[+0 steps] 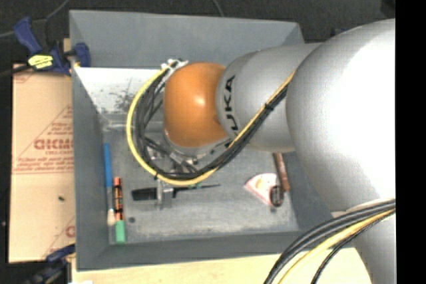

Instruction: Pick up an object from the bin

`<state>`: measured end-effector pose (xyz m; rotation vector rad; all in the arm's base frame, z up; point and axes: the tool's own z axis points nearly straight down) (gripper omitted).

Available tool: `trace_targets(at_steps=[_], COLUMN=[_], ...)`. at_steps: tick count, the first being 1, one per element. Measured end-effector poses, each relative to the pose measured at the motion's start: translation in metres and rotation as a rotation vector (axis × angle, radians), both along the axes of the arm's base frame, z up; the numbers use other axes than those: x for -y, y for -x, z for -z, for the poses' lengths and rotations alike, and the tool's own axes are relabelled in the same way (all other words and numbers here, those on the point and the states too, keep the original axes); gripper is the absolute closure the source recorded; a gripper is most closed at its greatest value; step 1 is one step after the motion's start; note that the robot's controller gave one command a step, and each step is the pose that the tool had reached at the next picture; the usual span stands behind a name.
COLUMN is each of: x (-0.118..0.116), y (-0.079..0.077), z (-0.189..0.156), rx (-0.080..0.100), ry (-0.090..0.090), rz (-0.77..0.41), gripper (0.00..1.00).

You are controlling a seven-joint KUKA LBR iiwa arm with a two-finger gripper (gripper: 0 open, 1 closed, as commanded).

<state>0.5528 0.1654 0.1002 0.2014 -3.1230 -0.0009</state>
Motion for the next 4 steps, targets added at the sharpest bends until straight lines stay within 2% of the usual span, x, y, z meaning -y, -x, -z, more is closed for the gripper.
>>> trace_targets(at_steps=[1,2,4], x=[0.032,0.043,0.044], y=[-0.016,0.004,0.004], z=[0.03,0.029,0.028], rx=[0.023,0.0,0.001], ry=[-0.005,-0.001,-0.001], rz=[-0.053,0.045,0.045], gripper=[0.0,1.0,1.0])
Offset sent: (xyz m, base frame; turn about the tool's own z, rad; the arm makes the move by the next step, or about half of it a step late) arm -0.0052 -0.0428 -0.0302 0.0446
